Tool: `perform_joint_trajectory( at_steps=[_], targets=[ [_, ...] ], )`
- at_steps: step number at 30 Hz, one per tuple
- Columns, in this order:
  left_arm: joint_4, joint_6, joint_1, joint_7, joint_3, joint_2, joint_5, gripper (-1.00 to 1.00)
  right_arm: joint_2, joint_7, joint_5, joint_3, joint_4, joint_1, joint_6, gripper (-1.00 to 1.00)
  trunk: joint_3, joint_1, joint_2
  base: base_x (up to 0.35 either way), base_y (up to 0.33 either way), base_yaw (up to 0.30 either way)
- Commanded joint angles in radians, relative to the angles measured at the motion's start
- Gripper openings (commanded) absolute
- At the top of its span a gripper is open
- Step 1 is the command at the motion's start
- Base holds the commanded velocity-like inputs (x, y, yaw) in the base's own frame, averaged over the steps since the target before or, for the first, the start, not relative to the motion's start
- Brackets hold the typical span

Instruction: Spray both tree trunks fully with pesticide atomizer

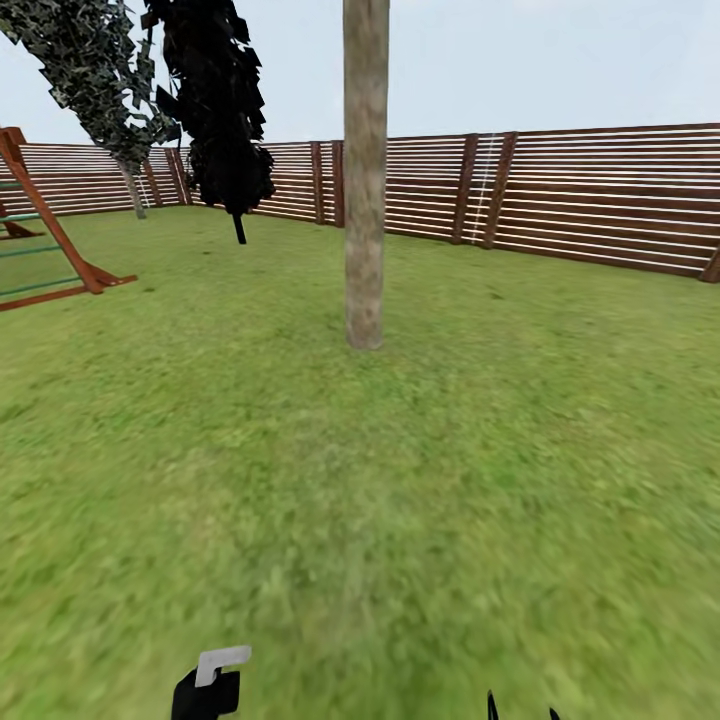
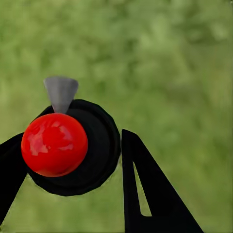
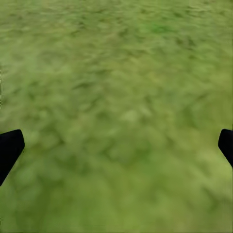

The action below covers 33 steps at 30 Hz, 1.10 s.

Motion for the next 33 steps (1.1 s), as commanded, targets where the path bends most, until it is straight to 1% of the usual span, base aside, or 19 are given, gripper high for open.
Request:
perform_joint_trajectory(
  at_steps=[1,33],
  targets=[
    [0.000,0.000,0.000,0.000,0.000,0.000,0.000,-1.00,0.000,0.000,0.000,0.000,0.000,0.000,0.000,1.00,0.000,0.000,0.000,0.341,0.103,0.000],
    [0.001,0.000,0.000,0.000,-0.002,0.000,0.000,-1.00,0.000,0.000,0.000,0.000,0.000,0.000,0.000,1.00,0.000,0.000,0.000,0.341,0.088,0.000]
  ],
)
